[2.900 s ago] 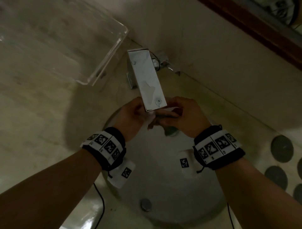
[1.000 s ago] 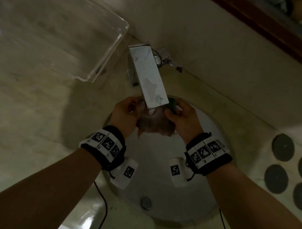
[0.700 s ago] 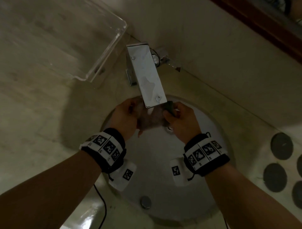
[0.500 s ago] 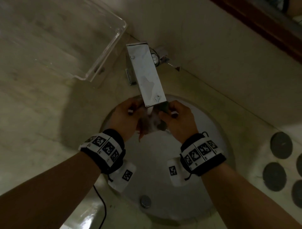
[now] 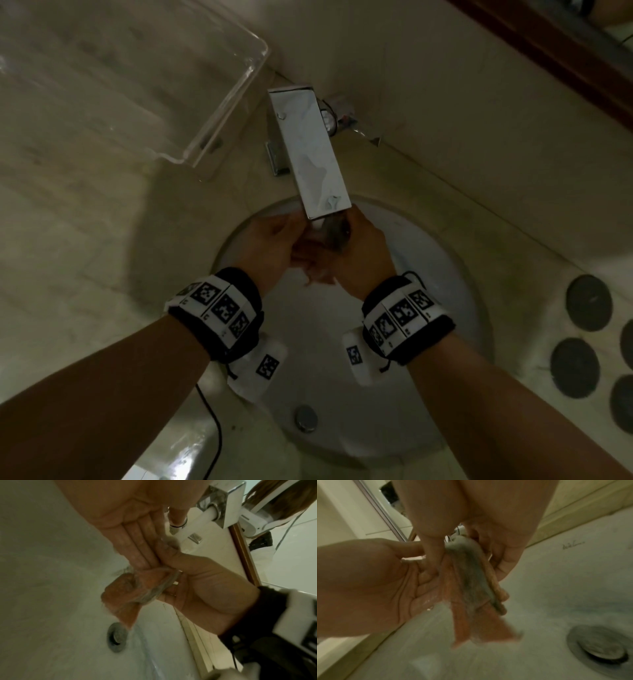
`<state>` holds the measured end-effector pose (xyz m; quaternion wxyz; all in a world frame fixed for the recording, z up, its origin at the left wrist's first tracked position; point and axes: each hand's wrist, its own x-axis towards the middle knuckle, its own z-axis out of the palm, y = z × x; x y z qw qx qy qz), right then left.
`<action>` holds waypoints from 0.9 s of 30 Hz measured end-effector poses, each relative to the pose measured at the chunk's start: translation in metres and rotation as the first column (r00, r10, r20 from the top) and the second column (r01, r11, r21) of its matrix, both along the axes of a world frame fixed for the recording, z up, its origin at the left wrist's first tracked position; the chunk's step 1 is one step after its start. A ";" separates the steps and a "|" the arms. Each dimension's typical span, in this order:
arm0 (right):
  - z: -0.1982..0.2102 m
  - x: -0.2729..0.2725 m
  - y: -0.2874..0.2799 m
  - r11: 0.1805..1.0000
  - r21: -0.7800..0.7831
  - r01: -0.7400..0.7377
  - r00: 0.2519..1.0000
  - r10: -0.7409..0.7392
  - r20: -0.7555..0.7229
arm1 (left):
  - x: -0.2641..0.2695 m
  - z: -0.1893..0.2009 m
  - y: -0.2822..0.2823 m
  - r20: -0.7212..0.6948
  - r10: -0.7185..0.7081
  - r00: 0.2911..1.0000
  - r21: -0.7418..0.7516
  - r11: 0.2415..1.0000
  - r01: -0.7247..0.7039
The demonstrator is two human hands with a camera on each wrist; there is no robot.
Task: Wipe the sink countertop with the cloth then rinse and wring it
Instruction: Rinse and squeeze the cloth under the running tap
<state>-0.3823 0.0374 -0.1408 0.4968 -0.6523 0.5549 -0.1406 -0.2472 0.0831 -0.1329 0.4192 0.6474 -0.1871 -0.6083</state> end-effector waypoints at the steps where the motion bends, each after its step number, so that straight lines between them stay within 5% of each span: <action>1: 0.001 0.000 -0.001 1.000 -0.012 -0.009 1.000 0.010 0.009 | -0.001 0.002 0.000 -0.040 -0.002 0.999 -0.007 1.000 0.001; 4: 0.000 -0.002 -0.005 0.993 -0.112 -0.035 0.999 0.036 0.002 | -0.003 0.005 0.001 -0.085 0.019 0.996 -0.031 0.999 -0.022; 11: 0.006 -0.008 -0.002 0.985 -0.170 -0.033 0.982 0.064 0.178 | 0.000 -0.002 -0.003 -0.103 -0.019 0.995 0.226 0.973 0.042; 16: 0.001 -0.022 0.003 0.963 -0.151 -0.224 0.937 0.256 0.239 | -0.001 -0.006 -0.001 -0.249 0.052 0.967 0.167 0.986 -0.010; 20: 0.005 -0.033 0.001 0.936 -0.072 -0.346 0.909 0.353 0.223 | -0.004 -0.016 0.007 -0.191 -0.034 0.981 0.091 0.995 0.052; 23: 0.008 -0.033 -0.008 0.992 0.008 -0.124 0.960 0.118 0.255 | -0.002 -0.018 0.009 -0.133 -0.038 0.990 0.075 0.996 0.049; 27: -0.004 -0.025 -0.020 0.992 0.085 0.090 0.994 -0.094 0.047 | 0.001 -0.016 0.011 -0.056 -0.124 0.991 0.016 0.992 0.125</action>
